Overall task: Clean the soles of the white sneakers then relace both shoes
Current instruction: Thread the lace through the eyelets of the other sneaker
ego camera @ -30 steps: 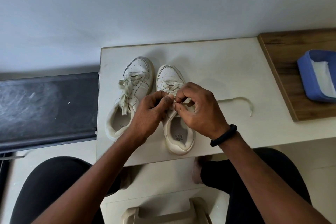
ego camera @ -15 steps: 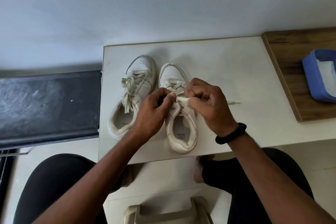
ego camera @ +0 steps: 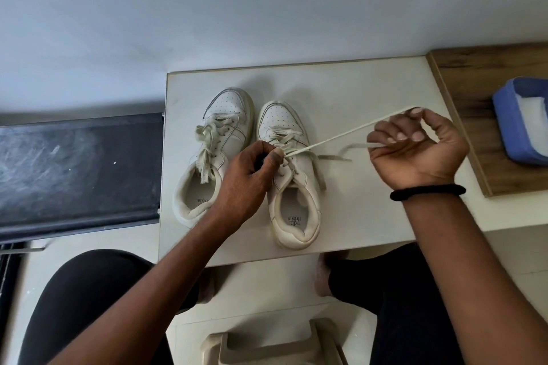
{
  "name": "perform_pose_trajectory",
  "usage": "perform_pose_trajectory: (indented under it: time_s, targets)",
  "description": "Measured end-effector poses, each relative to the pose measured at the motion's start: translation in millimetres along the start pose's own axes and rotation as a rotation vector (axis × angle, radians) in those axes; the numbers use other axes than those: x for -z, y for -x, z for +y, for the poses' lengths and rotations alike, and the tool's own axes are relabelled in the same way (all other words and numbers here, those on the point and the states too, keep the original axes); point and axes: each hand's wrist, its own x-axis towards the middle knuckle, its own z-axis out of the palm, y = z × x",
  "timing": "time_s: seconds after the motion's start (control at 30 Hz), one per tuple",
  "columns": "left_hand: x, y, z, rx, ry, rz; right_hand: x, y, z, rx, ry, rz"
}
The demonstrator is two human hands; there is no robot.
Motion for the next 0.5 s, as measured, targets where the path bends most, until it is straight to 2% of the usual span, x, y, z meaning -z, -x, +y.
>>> perform_pose_trajectory:
  time_s: [0.07,0.13,0.2,0.27,0.3,0.33,0.4,0.5]
  targets:
    - [0,1,0,0.003,-0.003,0.002,13,-5,-16,0.026,-0.056,0.042]
    - [0,1,0,0.002,-0.008,0.006,21,-8,-31,0.084,-0.066,0.156]
    - [0,0,0,-0.003,-0.007,0.007,27,-9,-42,0.151,-0.014,0.358]
    - [0,0,0,-0.005,-0.011,0.011,31,-11,-45,0.218,0.131,0.584]
    - [0,0,0,-0.004,-0.017,0.015,32,-12,-44,0.249,0.221,0.638]
    - [0,0,0,-0.003,-0.02,0.02,29,-13,-39,0.287,0.344,0.636]
    - [-1,0,1,-0.001,-0.017,0.025,18,-13,-23,0.406,0.682,0.518]
    - [-1,0,1,0.001,-0.019,0.02,-7,-3,12,0.506,1.15,0.136]
